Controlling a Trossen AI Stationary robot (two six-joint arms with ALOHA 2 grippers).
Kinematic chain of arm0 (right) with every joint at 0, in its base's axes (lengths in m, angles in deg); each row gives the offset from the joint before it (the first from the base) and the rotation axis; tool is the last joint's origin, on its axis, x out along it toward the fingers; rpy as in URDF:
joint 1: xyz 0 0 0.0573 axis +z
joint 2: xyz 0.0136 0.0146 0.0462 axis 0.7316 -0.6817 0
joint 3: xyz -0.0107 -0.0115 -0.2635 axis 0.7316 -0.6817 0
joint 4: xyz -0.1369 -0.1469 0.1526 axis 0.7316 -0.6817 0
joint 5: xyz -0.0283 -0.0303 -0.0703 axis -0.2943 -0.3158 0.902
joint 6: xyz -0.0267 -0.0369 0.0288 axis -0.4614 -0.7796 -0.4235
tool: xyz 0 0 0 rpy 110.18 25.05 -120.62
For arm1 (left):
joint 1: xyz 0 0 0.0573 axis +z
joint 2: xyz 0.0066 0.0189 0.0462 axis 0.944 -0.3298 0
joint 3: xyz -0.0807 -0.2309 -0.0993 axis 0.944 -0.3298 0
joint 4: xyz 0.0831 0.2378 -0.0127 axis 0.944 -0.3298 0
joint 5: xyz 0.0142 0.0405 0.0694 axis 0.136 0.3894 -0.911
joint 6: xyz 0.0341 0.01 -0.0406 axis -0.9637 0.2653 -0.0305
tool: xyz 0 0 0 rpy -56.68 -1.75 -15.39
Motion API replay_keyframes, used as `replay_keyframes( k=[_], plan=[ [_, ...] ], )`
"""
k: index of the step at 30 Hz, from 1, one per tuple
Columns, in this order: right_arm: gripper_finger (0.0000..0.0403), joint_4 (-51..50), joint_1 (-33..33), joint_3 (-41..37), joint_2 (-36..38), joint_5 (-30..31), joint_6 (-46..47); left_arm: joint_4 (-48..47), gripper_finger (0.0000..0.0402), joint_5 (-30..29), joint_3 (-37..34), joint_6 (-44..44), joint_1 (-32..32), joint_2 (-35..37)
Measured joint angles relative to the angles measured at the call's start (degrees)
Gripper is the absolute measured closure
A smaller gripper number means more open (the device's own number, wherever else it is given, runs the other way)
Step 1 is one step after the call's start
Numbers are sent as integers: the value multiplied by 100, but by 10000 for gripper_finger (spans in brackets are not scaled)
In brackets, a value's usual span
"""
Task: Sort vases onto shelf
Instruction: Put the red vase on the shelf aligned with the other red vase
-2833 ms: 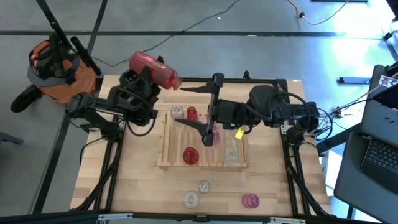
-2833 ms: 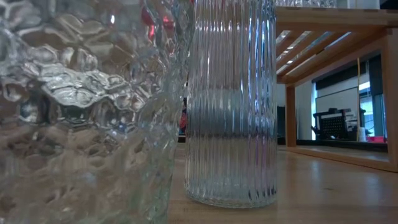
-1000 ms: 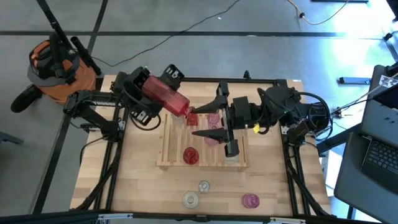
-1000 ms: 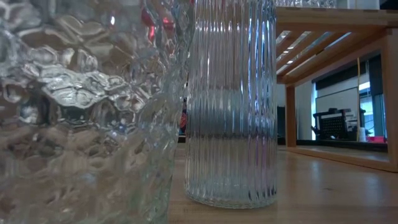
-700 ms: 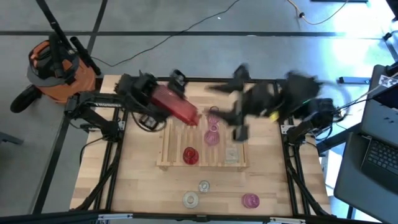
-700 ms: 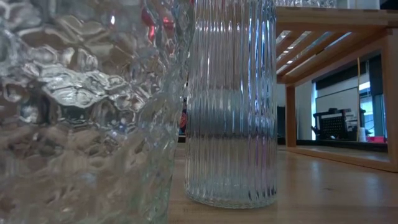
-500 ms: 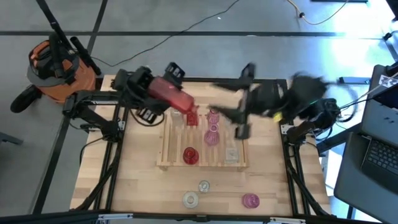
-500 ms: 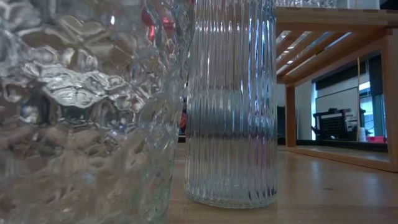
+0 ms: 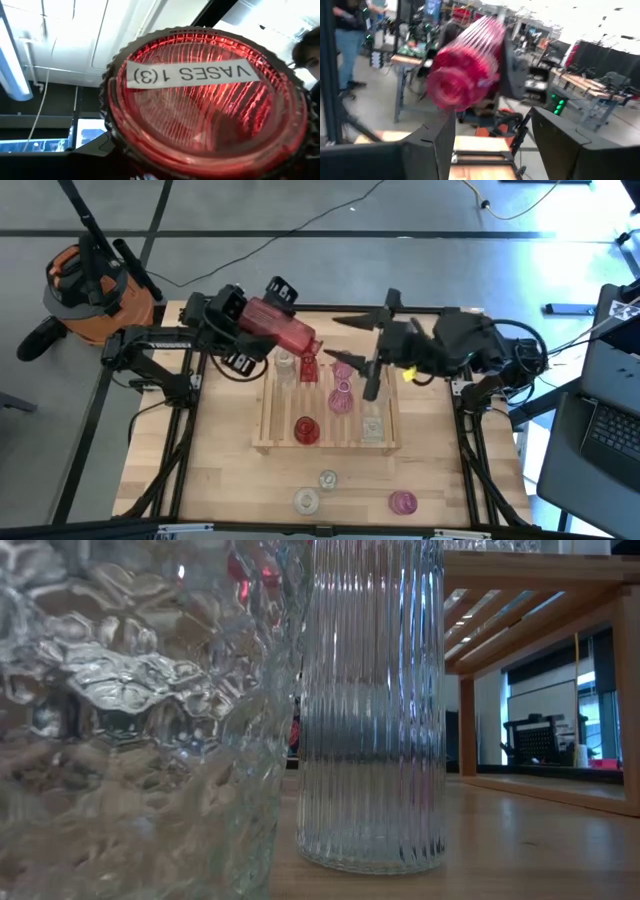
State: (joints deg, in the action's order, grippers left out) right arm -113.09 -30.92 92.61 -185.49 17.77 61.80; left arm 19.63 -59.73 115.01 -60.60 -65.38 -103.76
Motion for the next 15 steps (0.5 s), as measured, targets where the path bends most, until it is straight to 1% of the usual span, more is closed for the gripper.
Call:
replay_keyframes(
  k=[4, 8, 15],
  plan=[
    [187, 65, -18, -3, -44, -142, -4, 29, 171, 86, 0, 10, 67, 9],
    [187, 96, -47, -7, -61, -112, -33, 25, 171, 63, 2, 0, 87, 9],
    [187, 355, -88, -7, -61, -405, -150, -215, 171, 87, 7, -9, 105, 11]
  ],
)
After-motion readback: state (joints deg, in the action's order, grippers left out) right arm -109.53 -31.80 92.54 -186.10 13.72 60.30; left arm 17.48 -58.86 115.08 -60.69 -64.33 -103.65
